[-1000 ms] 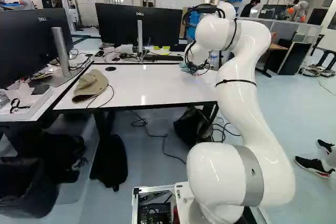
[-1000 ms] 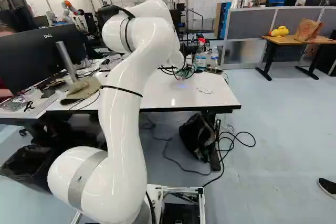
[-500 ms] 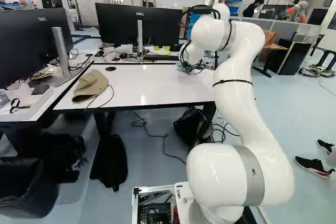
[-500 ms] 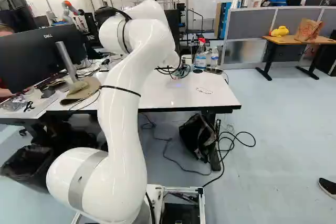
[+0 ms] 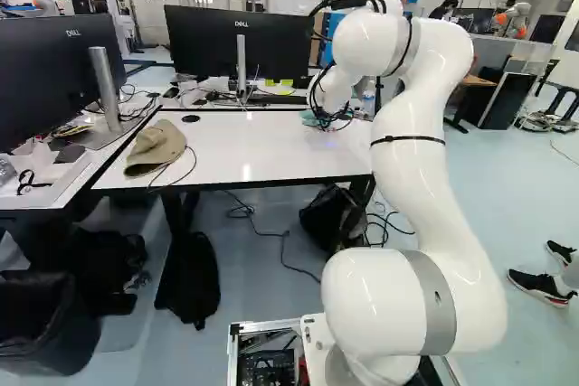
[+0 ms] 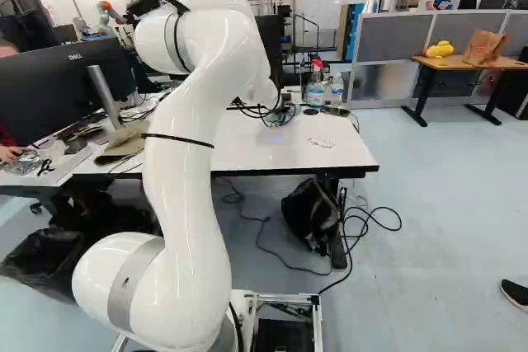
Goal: Clean the table with the green towel
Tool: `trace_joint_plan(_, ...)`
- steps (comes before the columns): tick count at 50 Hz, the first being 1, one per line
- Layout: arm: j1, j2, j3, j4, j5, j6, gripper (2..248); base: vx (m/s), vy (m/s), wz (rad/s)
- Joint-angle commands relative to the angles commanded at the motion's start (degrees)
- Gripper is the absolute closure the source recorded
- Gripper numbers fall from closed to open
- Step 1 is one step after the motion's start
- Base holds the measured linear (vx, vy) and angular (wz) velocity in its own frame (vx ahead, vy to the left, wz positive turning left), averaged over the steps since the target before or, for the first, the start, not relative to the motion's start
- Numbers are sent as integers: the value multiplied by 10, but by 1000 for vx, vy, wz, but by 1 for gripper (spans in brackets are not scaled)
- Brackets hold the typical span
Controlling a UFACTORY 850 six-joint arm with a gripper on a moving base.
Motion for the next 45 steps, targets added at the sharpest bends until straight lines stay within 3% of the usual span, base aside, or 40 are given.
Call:
trace_joint_plan(12, -9, 21, 30, 0, 0, 0, 208, 0, 0, 0)
trace_joint_plan(29, -15, 35, 38, 0, 0, 0, 208, 0, 0, 0)
trace_joint_plan(45, -17, 85, 85, 0, 0, 0, 208, 0, 0, 0)
